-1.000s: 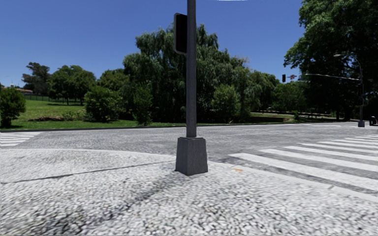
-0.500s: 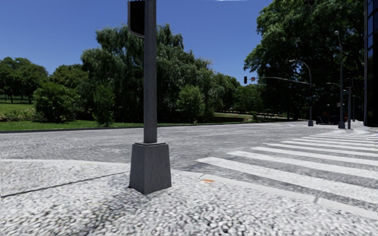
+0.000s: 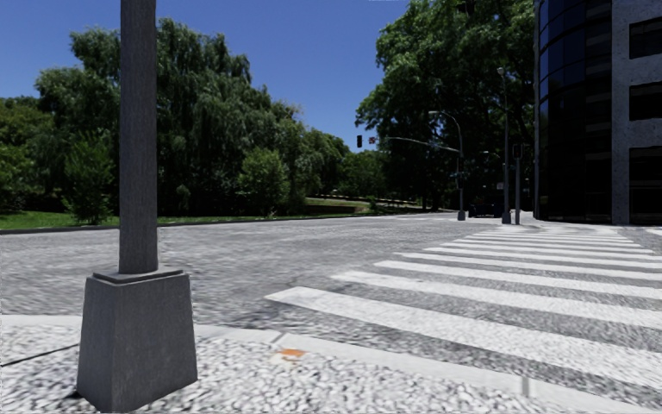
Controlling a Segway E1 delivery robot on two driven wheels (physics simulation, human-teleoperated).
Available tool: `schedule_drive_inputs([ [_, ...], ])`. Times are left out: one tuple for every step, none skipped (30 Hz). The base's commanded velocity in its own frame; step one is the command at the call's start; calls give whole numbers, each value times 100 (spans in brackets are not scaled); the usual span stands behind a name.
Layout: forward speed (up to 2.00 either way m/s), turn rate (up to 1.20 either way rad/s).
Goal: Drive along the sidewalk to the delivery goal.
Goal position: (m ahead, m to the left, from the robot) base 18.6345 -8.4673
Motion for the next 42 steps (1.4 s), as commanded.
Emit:
schedule_drive_inputs([
  [116,-61],
  [116,-61],
  [116,-61],
  [116,-61],
  [116,-61],
  [116,-61],
  [116,-61],
  [116,-61],
  [116,-61],
  [116,-61],
  [116,-61],
  [116,-61],
  [116,-61],
  [116,-61],
  [116,-61],
  [116,-61],
  [116,-61],
  [116,-61],
  [116,-61],
  [116,-61],
  [116,-61],
  [116,-61],
  [116,-61],
  [116,-61],
  [117,-61],
  [122,-58],
  [137,-8],
  [137,-8],
  [143,0],
  [144,0],
  [144,0],
  [144,0],
  [144,0],
  [144,0],
  [144,0],
  [144,0],
  [144,0],
  [147,0],
  [147,0],
  [154,0],
  [163,0],
  [169,0],
])
